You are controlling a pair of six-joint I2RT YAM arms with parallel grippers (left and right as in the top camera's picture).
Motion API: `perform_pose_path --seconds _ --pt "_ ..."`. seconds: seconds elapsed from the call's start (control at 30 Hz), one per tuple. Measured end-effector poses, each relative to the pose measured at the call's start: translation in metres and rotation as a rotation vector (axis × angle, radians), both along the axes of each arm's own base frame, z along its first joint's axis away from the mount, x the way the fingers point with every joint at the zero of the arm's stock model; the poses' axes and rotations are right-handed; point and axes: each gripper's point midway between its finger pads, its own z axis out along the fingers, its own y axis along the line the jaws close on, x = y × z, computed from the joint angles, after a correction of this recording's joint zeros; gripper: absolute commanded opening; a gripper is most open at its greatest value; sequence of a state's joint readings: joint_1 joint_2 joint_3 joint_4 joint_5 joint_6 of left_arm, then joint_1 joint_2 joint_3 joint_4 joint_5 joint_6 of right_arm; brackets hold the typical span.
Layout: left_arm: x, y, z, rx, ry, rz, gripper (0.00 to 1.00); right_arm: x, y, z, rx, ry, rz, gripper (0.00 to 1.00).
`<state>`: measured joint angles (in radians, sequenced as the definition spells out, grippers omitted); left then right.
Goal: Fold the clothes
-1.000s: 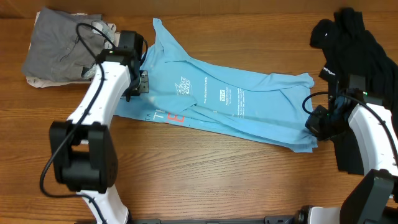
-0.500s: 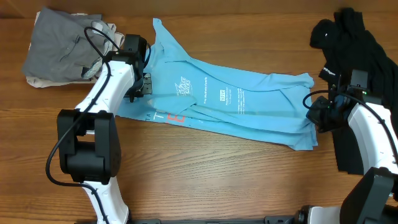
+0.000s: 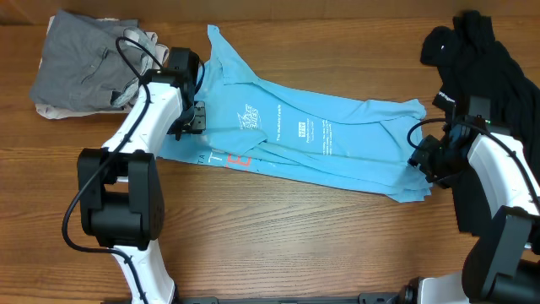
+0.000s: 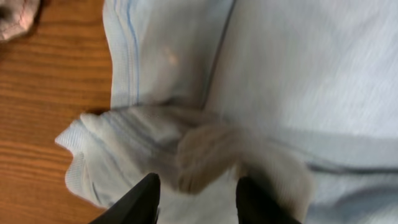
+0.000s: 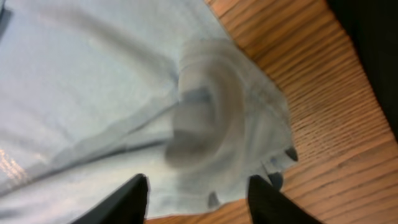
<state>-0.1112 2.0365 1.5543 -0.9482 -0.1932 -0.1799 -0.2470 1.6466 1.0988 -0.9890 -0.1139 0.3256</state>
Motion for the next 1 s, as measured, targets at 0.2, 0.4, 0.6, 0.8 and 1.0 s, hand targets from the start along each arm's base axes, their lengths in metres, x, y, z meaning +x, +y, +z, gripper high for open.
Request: perform_pose_path --seconds 0.2,0.4,0.6,0.8,1.0 --pt "0.024 -0.004 0.061 -0.008 -0.039 -0.032 0.91 0.018 0.004 0.055 0.033 -0.050 0.049 0.75" --pt "0.064 -0.029 0.145 -0.125 -0.247 -0.130 0.96 0.046 0.004 0.129 0.000 -0.192 0.128 0.80" --pt "0.104 -0.062 0.191 -0.217 -0.468 -0.238 0.96 0.058 0.003 0.160 -0.032 -0.286 0.172 0.82" --pt "0.144 -0.084 0.177 -0.255 -0.556 -0.298 0.91 0.056 0.005 0.159 -0.023 -0.282 0.192 0.82" --pt "0.178 -0.091 0.078 -0.263 -0.465 -0.287 0.85 0.054 0.006 0.158 -0.016 -0.273 0.195 0.82"
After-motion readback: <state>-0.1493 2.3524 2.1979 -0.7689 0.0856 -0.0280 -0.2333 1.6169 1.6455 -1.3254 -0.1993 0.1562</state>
